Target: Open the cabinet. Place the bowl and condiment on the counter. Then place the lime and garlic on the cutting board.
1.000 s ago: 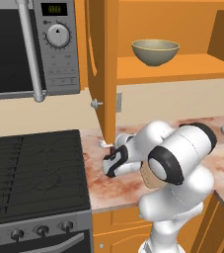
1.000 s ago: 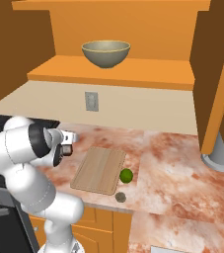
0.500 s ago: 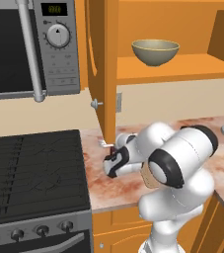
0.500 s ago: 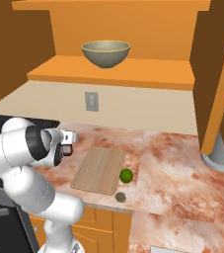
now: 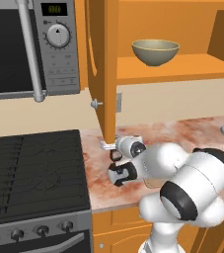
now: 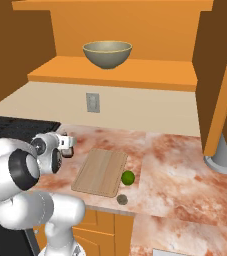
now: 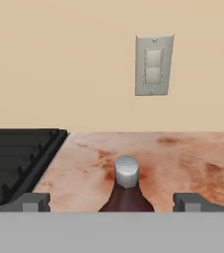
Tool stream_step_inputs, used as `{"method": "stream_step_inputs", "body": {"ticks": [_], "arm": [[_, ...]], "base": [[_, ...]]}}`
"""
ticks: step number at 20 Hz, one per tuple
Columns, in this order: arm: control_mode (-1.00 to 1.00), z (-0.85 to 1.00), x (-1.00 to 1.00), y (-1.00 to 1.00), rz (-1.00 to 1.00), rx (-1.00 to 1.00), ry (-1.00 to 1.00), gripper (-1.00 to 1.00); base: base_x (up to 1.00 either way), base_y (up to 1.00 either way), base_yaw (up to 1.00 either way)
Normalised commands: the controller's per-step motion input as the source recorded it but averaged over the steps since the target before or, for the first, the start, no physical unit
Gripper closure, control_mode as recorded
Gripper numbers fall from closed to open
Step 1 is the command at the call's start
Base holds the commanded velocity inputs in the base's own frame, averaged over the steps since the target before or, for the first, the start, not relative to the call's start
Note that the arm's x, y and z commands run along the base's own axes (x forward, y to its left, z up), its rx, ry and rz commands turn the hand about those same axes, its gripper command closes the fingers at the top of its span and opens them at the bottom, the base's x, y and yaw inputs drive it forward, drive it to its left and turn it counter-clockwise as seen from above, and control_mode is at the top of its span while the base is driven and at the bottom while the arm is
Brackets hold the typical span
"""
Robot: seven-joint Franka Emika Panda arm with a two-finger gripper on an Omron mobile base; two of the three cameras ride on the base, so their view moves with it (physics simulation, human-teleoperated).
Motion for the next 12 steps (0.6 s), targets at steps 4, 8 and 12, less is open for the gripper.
{"method": "stream_step_inputs", "body": {"ticks": [4, 8, 12], "arm": [[-1.00, 0.85, -0.35, 0.00, 0.00, 0.07, 0.08, -1.00], [-1.00, 0.93, -0.30, 0.00, 0.00, 0.08, 0.09, -1.00], [-1.00, 0.77, -0.49, -0.04, 0.00, 0.03, 0.14, -1.00]], "base": [[0.00, 0.00, 0.00], [0.00, 0.00, 0.00], [0.00, 0.00, 0.00]]}}
